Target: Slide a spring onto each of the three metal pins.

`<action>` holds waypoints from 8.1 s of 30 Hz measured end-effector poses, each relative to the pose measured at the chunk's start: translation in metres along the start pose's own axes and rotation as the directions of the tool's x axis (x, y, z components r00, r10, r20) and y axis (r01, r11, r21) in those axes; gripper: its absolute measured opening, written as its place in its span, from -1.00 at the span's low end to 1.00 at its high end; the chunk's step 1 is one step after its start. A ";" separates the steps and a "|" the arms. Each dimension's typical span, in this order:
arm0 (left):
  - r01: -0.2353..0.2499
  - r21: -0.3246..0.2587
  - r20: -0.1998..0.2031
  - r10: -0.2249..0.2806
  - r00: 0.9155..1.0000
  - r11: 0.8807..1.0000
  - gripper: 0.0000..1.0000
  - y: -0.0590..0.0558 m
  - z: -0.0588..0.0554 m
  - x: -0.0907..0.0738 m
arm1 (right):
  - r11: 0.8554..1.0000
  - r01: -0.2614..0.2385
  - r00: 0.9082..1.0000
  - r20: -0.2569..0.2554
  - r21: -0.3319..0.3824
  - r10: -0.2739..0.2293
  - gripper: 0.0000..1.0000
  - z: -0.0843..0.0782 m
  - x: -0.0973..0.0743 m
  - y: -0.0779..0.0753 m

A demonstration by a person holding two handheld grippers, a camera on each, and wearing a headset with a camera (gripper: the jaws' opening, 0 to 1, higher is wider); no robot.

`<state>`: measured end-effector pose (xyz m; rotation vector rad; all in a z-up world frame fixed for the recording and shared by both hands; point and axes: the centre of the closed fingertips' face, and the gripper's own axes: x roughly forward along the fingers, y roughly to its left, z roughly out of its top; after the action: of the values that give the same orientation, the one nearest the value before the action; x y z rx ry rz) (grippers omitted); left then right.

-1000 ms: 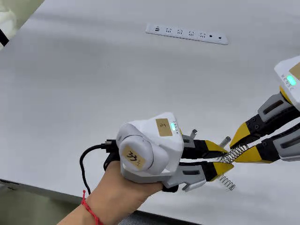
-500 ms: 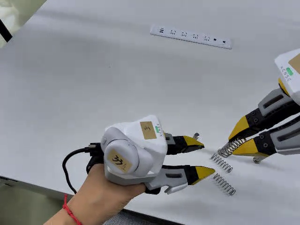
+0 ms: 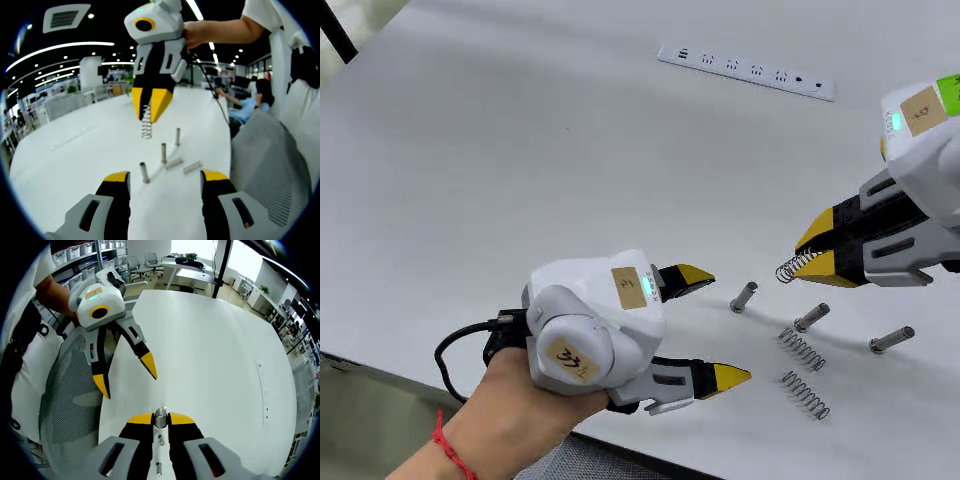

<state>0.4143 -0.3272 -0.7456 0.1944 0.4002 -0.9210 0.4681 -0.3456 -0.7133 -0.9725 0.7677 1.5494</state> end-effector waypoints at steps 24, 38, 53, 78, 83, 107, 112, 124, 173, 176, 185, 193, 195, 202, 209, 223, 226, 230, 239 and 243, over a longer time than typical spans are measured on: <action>0.031 -0.053 -0.012 -0.032 0.999 0.998 0.43 -0.002 -0.015 0.000 | 0.999 -0.022 0.998 -0.050 0.050 0.024 -0.76 -0.008 0.044 -0.006; 0.033 -0.070 -0.006 -0.033 0.999 0.997 0.44 -0.002 -0.016 0.001 | 0.998 -0.033 0.997 -0.068 0.048 0.036 -0.76 -0.014 0.054 -0.006; 0.040 -0.076 0.000 -0.040 0.999 0.996 0.43 -0.002 -0.014 0.004 | 0.998 -0.040 0.997 -0.071 0.053 0.044 -0.76 -0.018 0.061 -0.004; 0.041 -0.084 0.001 -0.041 0.999 0.996 0.43 -0.001 -0.014 0.003 | 0.999 -0.019 0.997 -0.076 0.036 0.021 -0.76 -0.025 0.087 -0.004; 0.040 -0.085 0.000 -0.040 0.999 0.996 0.43 -0.001 -0.015 0.003 | 0.999 -0.012 0.997 -0.077 0.036 0.015 -0.76 -0.029 0.094 -0.005; 0.038 -0.082 -0.008 -0.039 0.999 0.996 0.43 -0.002 -0.016 0.002 | 0.999 0.001 0.997 -0.076 0.032 0.001 -0.74 -0.032 0.104 -0.006; 0.036 -0.078 -0.014 -0.037 0.999 0.996 0.42 -0.003 -0.016 0.001 | 0.999 0.011 0.998 -0.059 0.041 -0.009 -0.64 -0.030 0.100 -0.005; 0.028 -0.047 -0.032 -0.030 0.999 0.999 0.42 -0.004 -0.012 -0.001 | 0.989 0.066 0.992 0.095 0.129 -0.079 -0.39 -0.006 0.054 -0.002; 0.217 0.217 -0.294 -0.148 0.944 0.952 0.18 -0.049 -0.006 0.036 | 0.826 0.114 0.780 0.465 0.552 -0.418 0.73 -0.168 -0.058 0.073; 0.261 0.224 -0.316 -0.184 0.931 0.939 0.11 -0.058 -0.009 0.048 | 0.818 0.111 0.778 0.462 0.565 -0.425 0.74 -0.176 -0.055 0.076; 0.343 0.249 -0.362 -0.241 0.901 0.906 0.01 -0.074 -0.020 0.076 | 0.795 0.112 0.772 0.452 0.596 -0.447 0.74 -0.193 -0.055 0.077; 0.402 0.263 -0.409 -0.276 0.870 0.877 -0.05 -0.082 -0.033 0.094 | 0.782 0.121 0.763 0.446 0.612 -0.468 0.71 -0.196 -0.057 0.078; 0.406 0.268 -0.419 -0.274 0.866 0.874 -0.09 -0.081 -0.036 0.098 | 0.779 0.123 0.761 0.445 0.615 -0.472 0.70 -0.198 -0.057 0.077; 0.407 0.270 -0.446 -0.261 0.856 0.873 -0.27 -0.078 -0.045 0.108 | 0.771 0.126 0.757 0.442 0.624 -0.481 0.68 -0.199 -0.056 0.077; 0.397 0.276 -0.461 -0.242 0.854 0.876 -0.36 -0.075 -0.051 0.115 | 0.764 0.121 0.757 0.439 0.634 -0.484 0.68 -0.200 -0.054 0.079; 0.379 0.254 -0.492 -0.218 0.843 0.890 -0.67 -0.072 -0.062 0.110 | 0.760 0.126 0.755 0.436 0.637 -0.490 0.65 -0.199 -0.054 0.080; 0.370 0.243 -0.491 -0.215 0.844 0.897 -0.73 -0.072 -0.063 0.109 | 0.760 0.124 0.755 0.437 0.638 -0.490 0.65 -0.199 -0.054 0.081; 0.364 0.242 -0.488 -0.211 0.847 0.900 -0.76 -0.072 -0.063 0.109 | 0.758 0.125 0.753 0.436 0.640 -0.493 0.65 -0.200 -0.054 0.082; 0.359 0.238 -0.492 -0.207 0.846 0.903 -0.77 -0.072 -0.064 0.108 | 0.755 0.128 0.750 0.435 0.644 -0.499 0.64 -0.201 -0.053 0.084; 0.356 0.225 -0.495 -0.208 0.844 0.907 -0.78 -0.072 -0.065 0.107 | 0.755 0.127 0.752 0.434 0.643 -0.496 0.64 -0.202 -0.051 0.085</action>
<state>0.3976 -0.4272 -0.8487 0.6682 0.7417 -1.2361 0.4242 -0.5608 -0.7611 -0.1184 0.5224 1.0850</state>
